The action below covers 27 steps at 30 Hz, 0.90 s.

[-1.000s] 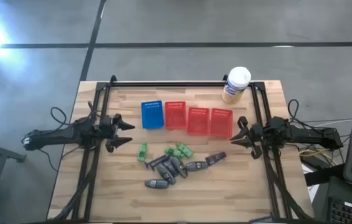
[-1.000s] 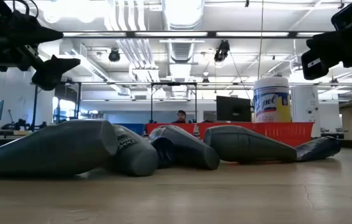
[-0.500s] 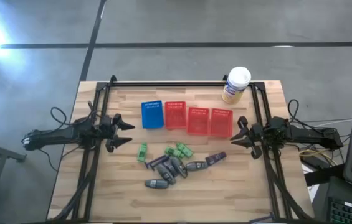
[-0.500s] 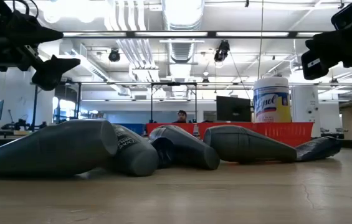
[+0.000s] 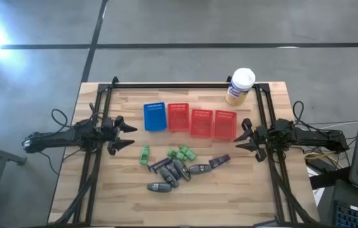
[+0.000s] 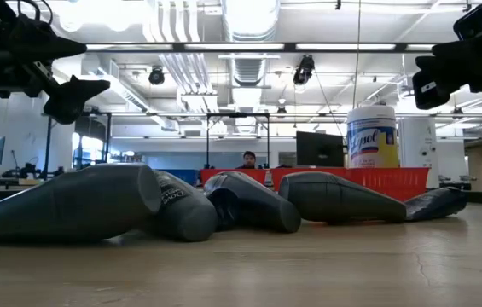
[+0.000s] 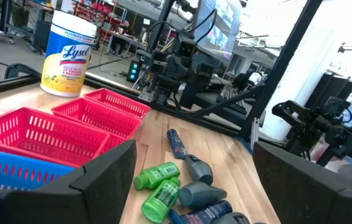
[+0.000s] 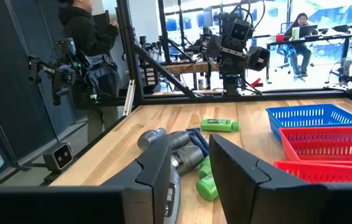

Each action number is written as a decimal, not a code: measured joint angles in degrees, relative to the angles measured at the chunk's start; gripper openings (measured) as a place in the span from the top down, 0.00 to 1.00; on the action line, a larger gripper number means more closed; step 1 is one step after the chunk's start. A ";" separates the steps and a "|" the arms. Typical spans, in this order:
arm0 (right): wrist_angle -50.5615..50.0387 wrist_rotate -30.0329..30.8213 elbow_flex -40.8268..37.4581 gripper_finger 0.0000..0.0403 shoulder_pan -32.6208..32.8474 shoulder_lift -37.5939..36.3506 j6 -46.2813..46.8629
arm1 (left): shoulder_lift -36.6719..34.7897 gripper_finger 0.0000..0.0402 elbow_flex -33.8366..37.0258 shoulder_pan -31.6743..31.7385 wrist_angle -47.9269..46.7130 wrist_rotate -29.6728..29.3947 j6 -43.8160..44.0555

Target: Pick & Place Travel size toiletries

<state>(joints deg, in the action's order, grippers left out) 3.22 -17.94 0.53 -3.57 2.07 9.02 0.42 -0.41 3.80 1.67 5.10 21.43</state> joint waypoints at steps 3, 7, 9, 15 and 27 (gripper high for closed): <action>0.00 0.01 0.00 0.71 -0.01 0.00 0.00 | -0.01 0.19 0.01 0.00 0.00 -0.02 0.01; 0.00 0.01 0.01 0.69 0.01 0.00 0.00 | -0.01 0.19 0.01 0.01 0.02 -0.02 0.00; 0.00 0.01 0.01 0.67 -0.01 0.00 0.00 | -0.01 0.19 -0.01 0.01 0.00 0.00 0.02; 0.00 0.01 0.01 0.64 -0.01 0.00 0.00 | 0.01 0.19 0.00 0.01 0.01 -0.02 0.02; 0.00 0.00 0.00 0.57 -0.01 0.00 0.00 | 0.01 0.19 0.01 -0.01 0.00 -0.02 0.02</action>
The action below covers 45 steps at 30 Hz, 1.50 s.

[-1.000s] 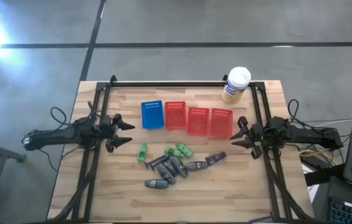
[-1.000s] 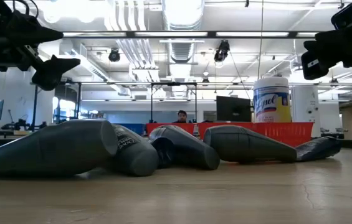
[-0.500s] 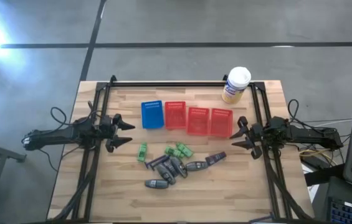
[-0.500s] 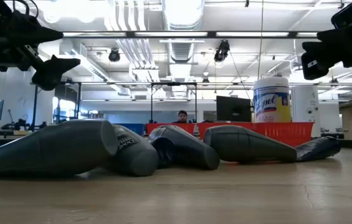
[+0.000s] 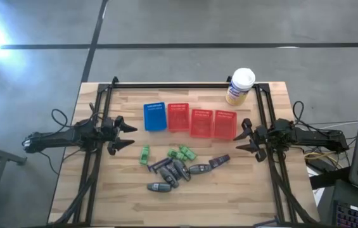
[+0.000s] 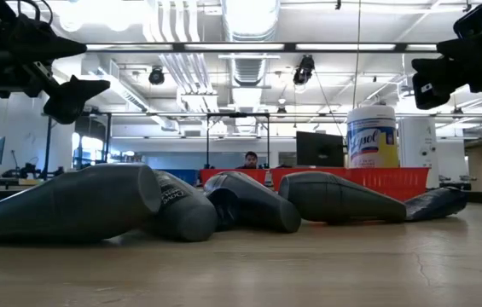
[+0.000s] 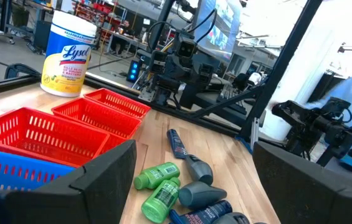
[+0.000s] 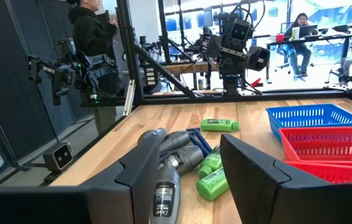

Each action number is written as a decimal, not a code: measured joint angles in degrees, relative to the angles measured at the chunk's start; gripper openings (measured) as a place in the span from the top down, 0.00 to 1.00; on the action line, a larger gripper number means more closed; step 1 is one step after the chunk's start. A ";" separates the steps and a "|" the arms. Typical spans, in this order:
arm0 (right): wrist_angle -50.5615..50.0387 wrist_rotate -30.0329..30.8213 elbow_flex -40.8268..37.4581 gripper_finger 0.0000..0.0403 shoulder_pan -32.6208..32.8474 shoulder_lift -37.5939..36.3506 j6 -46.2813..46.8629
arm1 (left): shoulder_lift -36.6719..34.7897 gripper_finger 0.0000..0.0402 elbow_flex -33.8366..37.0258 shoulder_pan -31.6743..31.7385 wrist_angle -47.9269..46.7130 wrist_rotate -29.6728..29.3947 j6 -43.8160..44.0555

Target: Pick & Place Travel size toiletries

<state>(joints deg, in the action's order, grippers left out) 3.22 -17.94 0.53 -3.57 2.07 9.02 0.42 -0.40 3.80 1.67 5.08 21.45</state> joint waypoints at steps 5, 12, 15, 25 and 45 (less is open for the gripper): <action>0.00 0.00 0.01 0.55 0.00 0.00 0.00 | -0.01 0.19 0.00 0.00 0.00 0.01 -0.02; 0.00 0.01 0.00 0.52 0.01 0.00 0.00 | -0.02 0.19 -0.01 0.00 0.02 0.00 -0.02; 0.00 0.00 0.00 0.51 0.00 0.00 0.00 | -0.02 0.19 0.00 0.01 0.01 0.00 0.00; 0.00 -0.01 0.01 0.53 0.00 0.00 0.00 | -0.02 0.19 -0.02 0.01 0.02 0.02 -0.02; 0.00 0.00 0.01 0.66 0.02 0.00 0.00 | -0.02 0.19 0.00 0.01 0.01 0.01 -0.01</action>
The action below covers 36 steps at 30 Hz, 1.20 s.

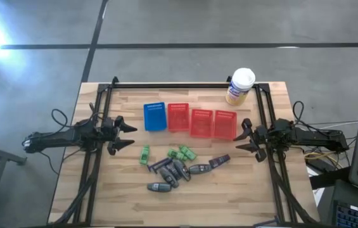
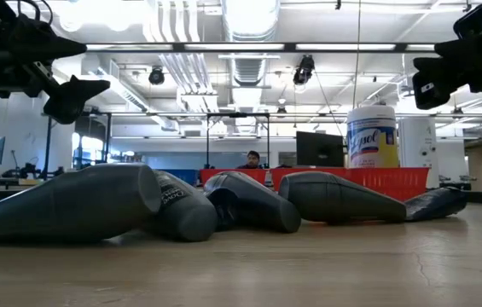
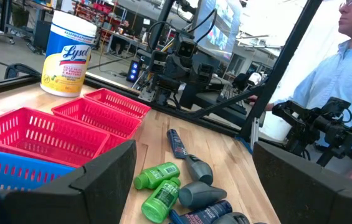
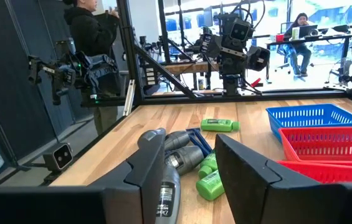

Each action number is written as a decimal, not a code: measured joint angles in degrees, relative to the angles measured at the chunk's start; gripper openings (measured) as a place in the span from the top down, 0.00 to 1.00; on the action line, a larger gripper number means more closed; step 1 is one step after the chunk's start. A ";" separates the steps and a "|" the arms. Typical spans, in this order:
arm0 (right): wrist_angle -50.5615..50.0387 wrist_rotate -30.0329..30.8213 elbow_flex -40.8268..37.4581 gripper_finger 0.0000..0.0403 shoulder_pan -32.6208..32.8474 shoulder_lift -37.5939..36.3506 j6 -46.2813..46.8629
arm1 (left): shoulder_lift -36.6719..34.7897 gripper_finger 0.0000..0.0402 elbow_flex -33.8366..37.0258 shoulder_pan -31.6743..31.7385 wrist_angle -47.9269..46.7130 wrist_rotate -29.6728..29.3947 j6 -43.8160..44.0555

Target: Pick & Place Travel size toiletries

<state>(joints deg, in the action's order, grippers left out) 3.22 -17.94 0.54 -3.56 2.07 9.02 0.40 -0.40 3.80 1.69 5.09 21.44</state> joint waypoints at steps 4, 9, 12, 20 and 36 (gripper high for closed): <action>0.00 0.01 -0.02 0.69 -0.01 0.00 0.00 | 0.00 0.19 -0.01 0.01 -0.01 -0.01 0.00; 0.00 -0.02 0.00 0.72 -0.01 0.00 0.00 | 0.00 0.19 0.00 -0.01 0.00 0.01 0.00; 0.00 -0.02 0.00 0.74 -0.02 0.00 0.00 | 0.00 0.19 0.00 -0.01 0.00 0.00 0.01; 0.00 -0.02 0.00 0.80 0.00 0.00 0.00 | 0.00 0.19 0.00 0.00 0.00 -0.01 0.00; 0.00 0.01 0.00 0.89 -0.02 0.00 0.00 | 0.00 0.19 -0.01 0.01 -0.01 0.00 0.01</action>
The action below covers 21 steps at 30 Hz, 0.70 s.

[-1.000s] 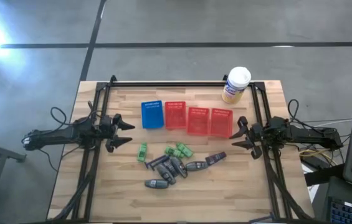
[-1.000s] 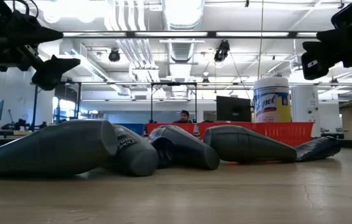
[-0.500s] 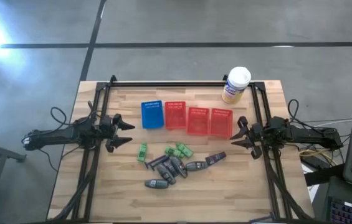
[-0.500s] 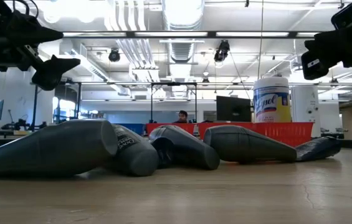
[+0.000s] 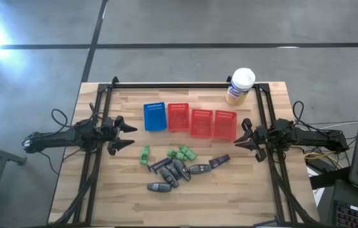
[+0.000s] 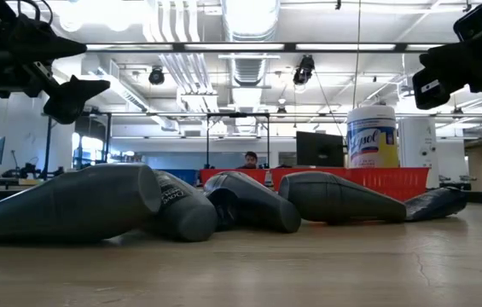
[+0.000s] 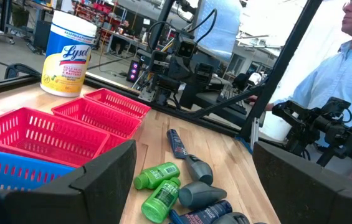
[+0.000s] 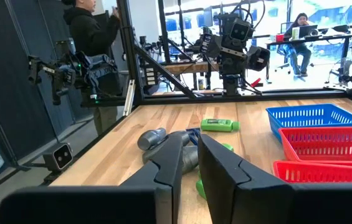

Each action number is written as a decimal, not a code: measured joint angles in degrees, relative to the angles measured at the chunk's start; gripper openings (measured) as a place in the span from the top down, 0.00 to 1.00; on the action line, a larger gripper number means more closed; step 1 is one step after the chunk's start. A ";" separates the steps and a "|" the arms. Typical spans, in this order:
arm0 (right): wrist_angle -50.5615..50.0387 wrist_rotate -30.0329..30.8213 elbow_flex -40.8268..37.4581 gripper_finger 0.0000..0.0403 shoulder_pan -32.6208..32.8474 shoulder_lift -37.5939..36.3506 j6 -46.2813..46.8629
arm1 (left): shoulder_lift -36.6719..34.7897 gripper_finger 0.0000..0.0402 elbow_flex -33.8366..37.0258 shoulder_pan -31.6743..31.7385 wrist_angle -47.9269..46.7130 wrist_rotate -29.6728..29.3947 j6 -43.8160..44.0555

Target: Pick & Place Travel size toiletries

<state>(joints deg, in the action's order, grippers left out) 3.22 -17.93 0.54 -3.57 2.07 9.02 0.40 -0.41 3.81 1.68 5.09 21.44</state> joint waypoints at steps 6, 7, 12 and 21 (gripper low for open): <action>0.00 0.00 0.00 0.89 0.01 0.00 0.00 | 0.01 0.19 0.00 0.00 0.00 -0.01 -0.01; 0.00 0.00 0.00 0.88 0.00 0.00 0.00 | 0.01 0.19 0.00 -0.01 -0.01 0.00 -0.01; 0.00 -0.01 -0.01 0.85 0.01 0.00 0.00 | 0.02 0.19 0.01 0.00 -0.01 0.01 -0.01; 0.00 -0.01 0.00 0.78 0.00 0.00 0.00 | 0.00 0.19 0.01 -0.01 0.01 -0.01 -0.01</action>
<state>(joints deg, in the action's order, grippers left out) 3.22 -17.95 0.54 -3.57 2.07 9.02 0.40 -0.40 3.81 1.69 5.08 21.43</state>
